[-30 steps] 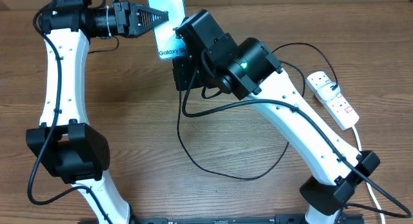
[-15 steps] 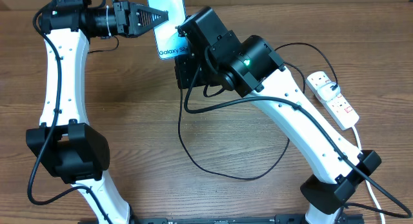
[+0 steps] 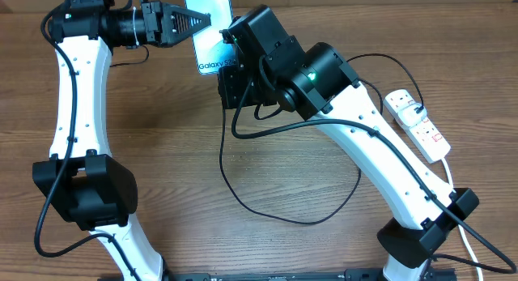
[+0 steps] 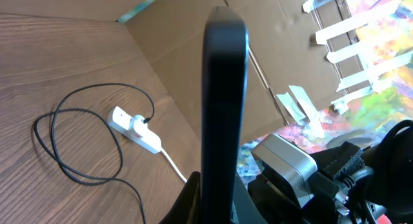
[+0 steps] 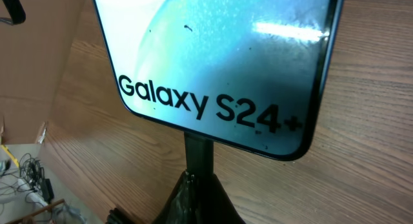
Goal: Plug charger to phone and switch on socket
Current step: 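Push the USB-C plug up into the phone's bottom port with the right gripper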
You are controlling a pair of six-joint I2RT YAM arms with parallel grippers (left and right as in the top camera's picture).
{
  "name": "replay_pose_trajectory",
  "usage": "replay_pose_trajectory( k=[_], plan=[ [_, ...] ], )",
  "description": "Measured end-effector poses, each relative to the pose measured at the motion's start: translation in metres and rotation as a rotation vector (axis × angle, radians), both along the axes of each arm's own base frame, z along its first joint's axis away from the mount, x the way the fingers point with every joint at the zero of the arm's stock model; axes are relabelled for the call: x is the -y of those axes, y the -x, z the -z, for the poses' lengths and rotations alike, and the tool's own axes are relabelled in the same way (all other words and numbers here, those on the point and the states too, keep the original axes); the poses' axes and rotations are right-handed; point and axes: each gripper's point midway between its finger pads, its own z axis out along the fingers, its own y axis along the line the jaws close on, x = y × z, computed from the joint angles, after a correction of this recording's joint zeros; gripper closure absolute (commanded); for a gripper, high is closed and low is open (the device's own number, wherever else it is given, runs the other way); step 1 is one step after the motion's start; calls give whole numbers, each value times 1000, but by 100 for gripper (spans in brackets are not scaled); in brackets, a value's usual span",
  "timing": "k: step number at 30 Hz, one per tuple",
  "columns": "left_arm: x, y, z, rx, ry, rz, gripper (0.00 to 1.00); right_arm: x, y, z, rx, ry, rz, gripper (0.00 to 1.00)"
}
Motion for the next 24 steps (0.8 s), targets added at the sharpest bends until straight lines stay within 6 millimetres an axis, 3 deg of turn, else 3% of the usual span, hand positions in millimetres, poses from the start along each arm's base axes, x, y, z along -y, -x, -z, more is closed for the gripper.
replay_pose_trajectory(
  k=[11, 24],
  plan=[
    [-2, -1, 0, -3, 0, -4, 96, 0, -4, -2, 24, 2, 1, 96],
    [-6, -2, -1, -19, 4, -15, 96, -1, -8, -4, 142, 60, -125, 96]
  ],
)
